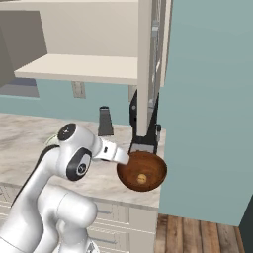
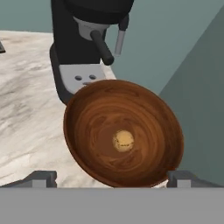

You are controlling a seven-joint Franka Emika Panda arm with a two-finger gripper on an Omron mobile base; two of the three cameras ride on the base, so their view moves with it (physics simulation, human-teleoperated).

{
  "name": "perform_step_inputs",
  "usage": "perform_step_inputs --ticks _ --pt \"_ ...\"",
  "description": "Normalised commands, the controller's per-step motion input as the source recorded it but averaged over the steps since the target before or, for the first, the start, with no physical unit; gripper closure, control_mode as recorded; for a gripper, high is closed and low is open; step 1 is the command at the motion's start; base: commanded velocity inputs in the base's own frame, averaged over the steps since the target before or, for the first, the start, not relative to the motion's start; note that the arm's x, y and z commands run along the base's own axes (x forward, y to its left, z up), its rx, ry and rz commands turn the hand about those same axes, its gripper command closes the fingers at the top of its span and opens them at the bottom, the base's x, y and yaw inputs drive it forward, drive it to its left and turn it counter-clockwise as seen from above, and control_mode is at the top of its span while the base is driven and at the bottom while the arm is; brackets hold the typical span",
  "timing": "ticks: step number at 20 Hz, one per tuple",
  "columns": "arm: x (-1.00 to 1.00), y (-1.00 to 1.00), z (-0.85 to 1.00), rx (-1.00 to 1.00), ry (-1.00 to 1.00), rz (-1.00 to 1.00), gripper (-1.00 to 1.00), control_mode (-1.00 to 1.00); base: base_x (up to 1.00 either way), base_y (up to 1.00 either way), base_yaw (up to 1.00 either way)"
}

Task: Pick both bowls and place them on the counter. Then place the fish in one bowl and place the cookie dough ball in the other bowl.

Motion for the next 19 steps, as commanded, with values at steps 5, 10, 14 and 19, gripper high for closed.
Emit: perform_step_inputs --ticks 5,10,14,19 --pt "-0.38 0.19 0.31 0.00 0.02 0.11 -1.00 -1.00 0.00 0.00 0.00" --pt "-0.40 0.44 0.03 0.00 0.00 0.06 -1.00 -1.00 0.00 0.00 0.00" --pt "-0.39 0.45 0.01 0.00 -0.06 0.09 -1.00 -1.00 0.00 0.00 0.00" --pt "-0.41 0.43 0.06 0.00 -0.01 0.07 -1.00 -1.00 0.00 0.00 0.00"
